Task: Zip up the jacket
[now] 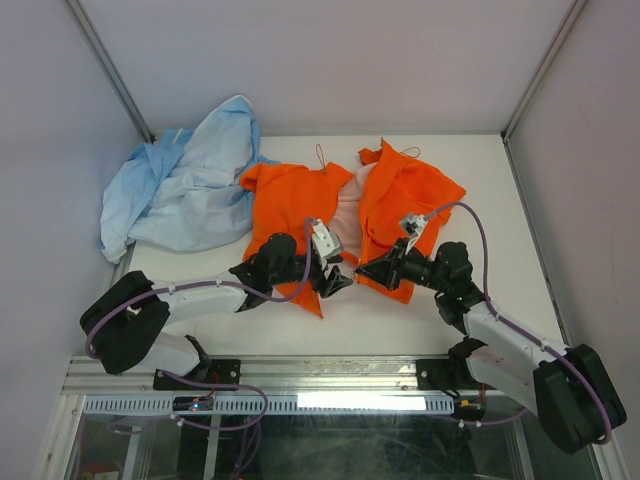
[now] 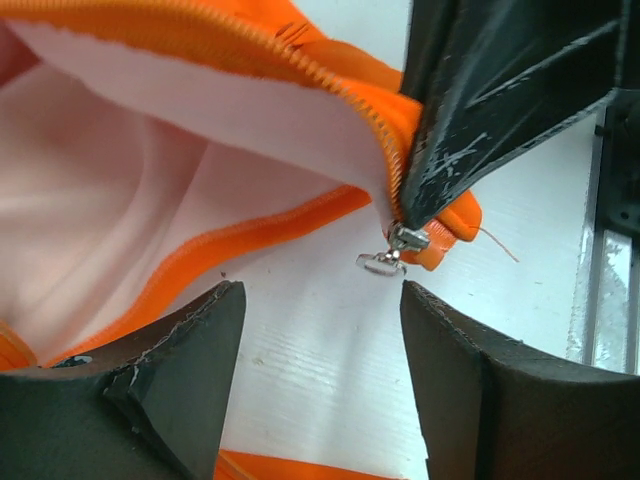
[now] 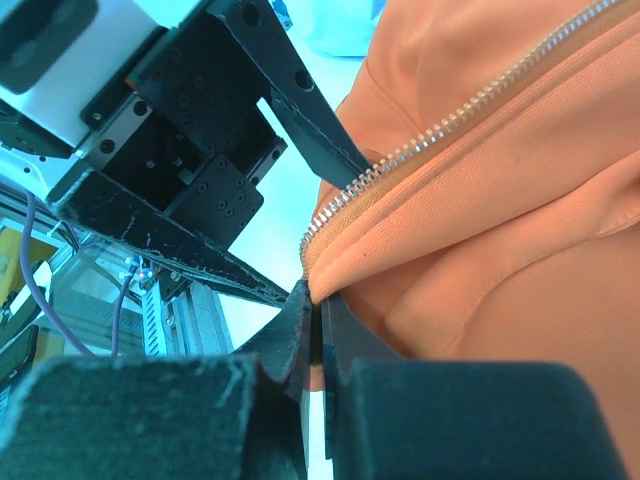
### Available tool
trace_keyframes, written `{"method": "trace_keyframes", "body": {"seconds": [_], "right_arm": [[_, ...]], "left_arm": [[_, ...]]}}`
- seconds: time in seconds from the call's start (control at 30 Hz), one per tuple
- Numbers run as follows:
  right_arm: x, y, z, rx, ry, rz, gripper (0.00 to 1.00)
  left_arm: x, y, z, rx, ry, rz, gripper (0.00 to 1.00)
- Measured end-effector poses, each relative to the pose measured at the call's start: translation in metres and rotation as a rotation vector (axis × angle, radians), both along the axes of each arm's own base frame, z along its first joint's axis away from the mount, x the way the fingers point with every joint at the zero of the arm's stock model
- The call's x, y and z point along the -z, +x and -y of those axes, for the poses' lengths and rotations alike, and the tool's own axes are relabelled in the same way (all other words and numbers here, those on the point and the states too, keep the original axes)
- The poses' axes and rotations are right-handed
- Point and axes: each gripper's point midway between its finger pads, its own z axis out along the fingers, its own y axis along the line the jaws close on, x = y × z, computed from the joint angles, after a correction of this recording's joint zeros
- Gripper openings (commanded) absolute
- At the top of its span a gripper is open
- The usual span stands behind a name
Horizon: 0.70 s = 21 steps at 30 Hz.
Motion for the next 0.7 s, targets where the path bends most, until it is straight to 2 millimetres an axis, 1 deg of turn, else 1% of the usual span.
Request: {"method": "trace_keyframes", "body": {"seconds": [0.1,0.23,0.43,0.6,0.7], "right_arm": [[0.001,-0.002,0.0,-0.014,-0.007,0.006,0.0],[0.002,-0.004,-0.001,-0.026,-0.012,0.016,0.0],[0.002,-0.005,-0.001,-0.041,-0.02,0.02,0.0],[-0.001,-0.003,-0.002,-0.042,-0.023,0.031,0.0],[-0.001,-0.001,-0.001,-0.036,-0.031,0.032,0.0]], "left_arm": [[-0.006,-0.001,0.003,0.053,-0.001,0.084,0.58],[-0.011,-0.004,0.007,0.119,-0.001,0.162,0.46],[-0.009,-0.012,0.011,0.195,0.002,0.189,0.28],[-0.012,-0.016,0.014,0.226,-0.01,0.189,0.0],[-0.01,-0.018,0.013,0.234,0.005,0.176,0.0]]}}
